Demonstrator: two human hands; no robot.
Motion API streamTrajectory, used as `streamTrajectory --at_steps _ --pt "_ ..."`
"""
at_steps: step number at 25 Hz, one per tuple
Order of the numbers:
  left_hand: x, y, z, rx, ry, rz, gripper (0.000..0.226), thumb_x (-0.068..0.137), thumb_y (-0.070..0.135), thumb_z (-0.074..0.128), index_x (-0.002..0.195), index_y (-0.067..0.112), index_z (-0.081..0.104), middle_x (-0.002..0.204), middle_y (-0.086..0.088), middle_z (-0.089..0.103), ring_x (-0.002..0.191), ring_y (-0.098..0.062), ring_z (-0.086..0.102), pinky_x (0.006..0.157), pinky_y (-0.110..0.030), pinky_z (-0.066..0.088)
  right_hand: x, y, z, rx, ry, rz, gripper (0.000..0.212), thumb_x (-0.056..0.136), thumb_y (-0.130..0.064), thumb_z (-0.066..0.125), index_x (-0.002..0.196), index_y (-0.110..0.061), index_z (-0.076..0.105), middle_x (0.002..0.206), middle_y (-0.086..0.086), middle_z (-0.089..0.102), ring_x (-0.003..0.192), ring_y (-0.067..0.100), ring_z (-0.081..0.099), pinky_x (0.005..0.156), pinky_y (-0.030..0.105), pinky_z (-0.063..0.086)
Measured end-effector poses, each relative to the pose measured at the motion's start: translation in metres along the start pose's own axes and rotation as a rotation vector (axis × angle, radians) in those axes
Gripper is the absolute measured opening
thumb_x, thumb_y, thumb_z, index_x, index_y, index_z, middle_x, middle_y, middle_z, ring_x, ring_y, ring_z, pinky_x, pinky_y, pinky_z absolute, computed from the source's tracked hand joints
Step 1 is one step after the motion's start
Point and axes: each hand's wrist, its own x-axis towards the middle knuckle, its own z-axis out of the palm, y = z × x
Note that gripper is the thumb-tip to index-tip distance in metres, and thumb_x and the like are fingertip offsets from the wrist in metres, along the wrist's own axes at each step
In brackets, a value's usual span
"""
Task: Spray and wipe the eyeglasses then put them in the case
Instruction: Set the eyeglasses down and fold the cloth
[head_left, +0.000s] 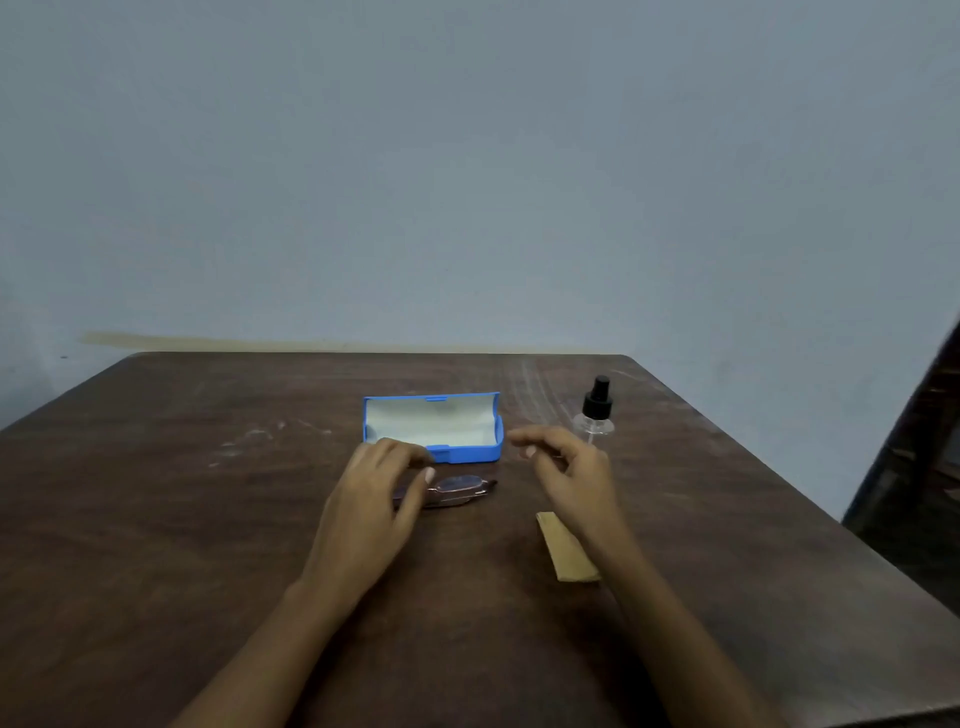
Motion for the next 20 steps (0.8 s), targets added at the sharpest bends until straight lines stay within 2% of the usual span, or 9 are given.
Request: streamTrajectory --at_steps 3,7,10,12,14,16,20 --pt "0.003 0.02 0.016 -0.057 -0.087 0.08 0.024 0.084 0.037 0.044 0.089 0.021 0.06 0.088 0.01 0.06 0.085 -0.003 0.047 0.077 -0.014 0.035 -0.006 0.007 -0.019 0.019 0.061 0.02 0.031 0.084 0.006 0.049 0.092 -0.015 0.071 0.088 -0.01 0.067 0.084 -0.005 0.061 0.076 0.013 0.048" --pt "0.002 0.055 0.041 -0.095 -0.298 0.189 0.025 0.086 0.042 0.05 0.103 0.025 0.059 0.104 0.011 0.058 0.099 -0.002 0.046 0.086 -0.018 0.037 -0.016 0.021 -0.042 -0.061 0.036 0.079 0.036 0.08 0.013 0.045 0.087 -0.011 0.072 0.081 -0.008 0.066 0.073 -0.013 0.059 0.069 0.006 0.045" --pt "-0.001 0.079 0.057 -0.021 -0.421 0.195 0.039 0.08 0.054 0.053 0.107 0.026 0.055 0.108 0.01 0.056 0.1 -0.006 0.045 0.086 -0.023 0.04 -0.026 0.033 -0.051 -0.152 0.036 0.059 0.036 0.076 0.015 0.046 0.085 -0.009 0.072 0.082 0.001 0.069 0.071 -0.013 0.058 0.066 0.004 0.042" --pt "-0.002 0.091 0.066 0.071 -0.42 0.193 0.049 0.075 0.06 0.054 0.109 0.025 0.054 0.109 0.008 0.056 0.102 -0.01 0.047 0.086 -0.025 0.038 -0.031 0.037 -0.053 -0.17 0.011 0.076 0.035 0.076 0.015 0.046 0.087 -0.007 0.072 0.08 0.002 0.067 0.066 -0.012 0.057 0.063 0.001 0.04" --pt "-0.003 0.098 0.072 0.123 -0.407 0.185 0.052 0.075 0.058 0.056 0.112 0.022 0.052 0.113 0.005 0.056 0.105 -0.014 0.048 0.087 -0.026 0.036 -0.033 0.037 -0.052 -0.187 -0.013 0.08 0.033 0.077 0.012 0.048 0.088 -0.008 0.072 0.077 -0.003 0.064 0.065 -0.014 0.056 0.062 -0.001 0.039" --pt "-0.003 0.102 0.076 0.125 -0.401 0.147 0.048 0.078 0.051 0.055 0.115 0.02 0.05 0.117 0.002 0.054 0.108 -0.016 0.048 0.087 -0.027 0.036 -0.033 0.037 -0.05 -0.203 -0.034 0.064 0.031 0.077 0.009 0.051 0.089 -0.009 0.072 0.078 -0.004 0.064 0.07 -0.014 0.055 0.064 -0.002 0.037" --pt "-0.003 0.1 0.077 0.06 -0.384 0.055 0.032 0.082 0.039 0.054 0.104 0.017 0.054 0.107 0.0 0.056 0.102 -0.017 0.052 0.081 -0.029 0.04 -0.032 0.038 -0.049 -0.176 -0.045 0.064 0.029 0.078 0.009 0.051 0.088 -0.009 0.072 0.08 -0.005 0.064 0.068 0.003 0.058 0.062 -0.001 0.039"
